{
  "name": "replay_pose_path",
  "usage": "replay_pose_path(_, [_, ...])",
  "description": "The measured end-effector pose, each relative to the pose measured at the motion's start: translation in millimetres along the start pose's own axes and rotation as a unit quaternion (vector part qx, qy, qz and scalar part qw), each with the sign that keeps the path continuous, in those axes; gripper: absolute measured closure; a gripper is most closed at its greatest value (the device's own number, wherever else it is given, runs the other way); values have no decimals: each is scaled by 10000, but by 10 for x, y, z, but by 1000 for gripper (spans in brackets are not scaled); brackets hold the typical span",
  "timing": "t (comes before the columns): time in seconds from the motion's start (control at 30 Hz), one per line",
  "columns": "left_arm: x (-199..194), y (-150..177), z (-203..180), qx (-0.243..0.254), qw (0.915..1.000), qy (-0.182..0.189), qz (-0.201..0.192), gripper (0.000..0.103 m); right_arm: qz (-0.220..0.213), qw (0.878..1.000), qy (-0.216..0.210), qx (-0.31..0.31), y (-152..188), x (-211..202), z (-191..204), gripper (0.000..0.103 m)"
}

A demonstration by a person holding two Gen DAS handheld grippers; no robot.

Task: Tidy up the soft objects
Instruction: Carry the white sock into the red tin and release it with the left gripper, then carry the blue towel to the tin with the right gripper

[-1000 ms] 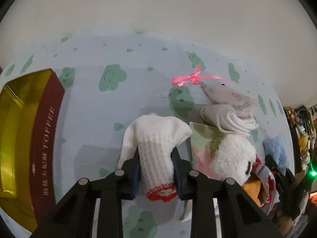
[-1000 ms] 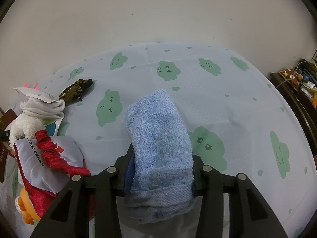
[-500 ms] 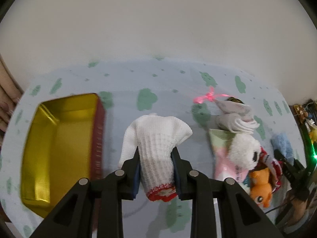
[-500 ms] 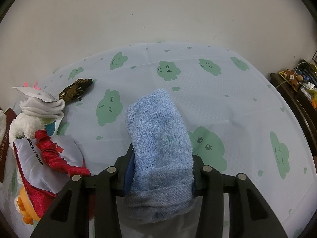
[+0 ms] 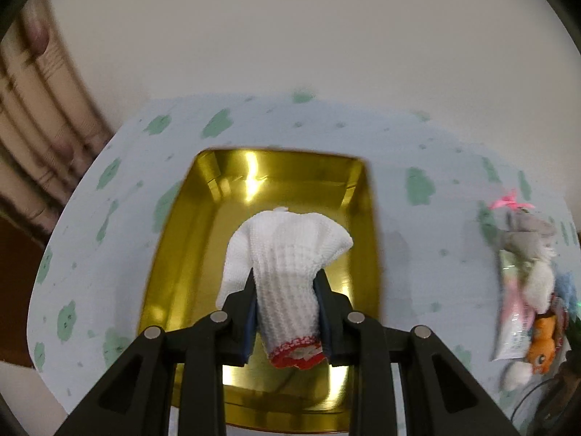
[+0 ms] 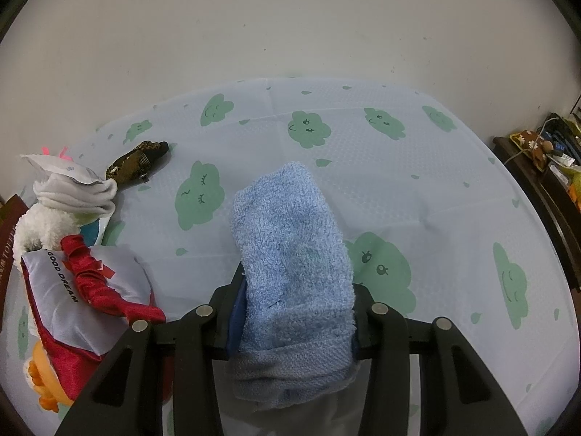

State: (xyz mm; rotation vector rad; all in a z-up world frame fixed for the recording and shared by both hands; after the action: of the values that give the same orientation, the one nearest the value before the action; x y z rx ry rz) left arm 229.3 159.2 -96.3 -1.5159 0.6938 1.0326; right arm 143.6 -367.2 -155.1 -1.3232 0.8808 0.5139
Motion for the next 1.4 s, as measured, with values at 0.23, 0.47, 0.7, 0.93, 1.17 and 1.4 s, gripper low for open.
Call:
replay_pose_path(0.23, [208, 136, 372, -89, 9994, -282, 202, 74, 8, 10000, 38, -45, -3, 1, 9, 61])
replay_pose_path(0.47, [319, 159, 452, 53, 9987, -435, 275, 64, 6, 10000, 56, -57, -3, 3, 13, 61])
replay_pose_path(0.7, [284, 172, 486, 157, 9980, -559, 267, 58, 7, 10000, 68, -69, -1, 6, 14, 61])
replay_pose_path(0.93, [-35, 86, 519, 101, 9985, -468, -266, 50, 8, 9999, 93, -96, -1, 10, 17, 61])
replay_pose_path(1.17, [-301, 202, 611, -52, 9962, -571, -653, 50, -3, 9998, 139, -130, 3, 1, 29, 61])
replay_pose_path(1.4, [-486, 395, 894, -222, 9917, -870, -923, 50, -44, 9998, 168, -58, -2, -17, 6, 69])
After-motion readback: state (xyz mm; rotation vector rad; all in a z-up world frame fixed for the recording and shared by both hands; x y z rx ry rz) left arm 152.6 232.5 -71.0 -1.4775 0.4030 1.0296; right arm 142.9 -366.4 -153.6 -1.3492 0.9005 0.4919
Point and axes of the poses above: each gripper's, at about its wrist camera, not at the fingertips, and x roughly the way its jaws point, z to its left, y to its underside, the point moved 8 cm from there along x, roughly the way its jaws point, and after that the axes turned 4 degrees about -x, right-handed, at the moved point
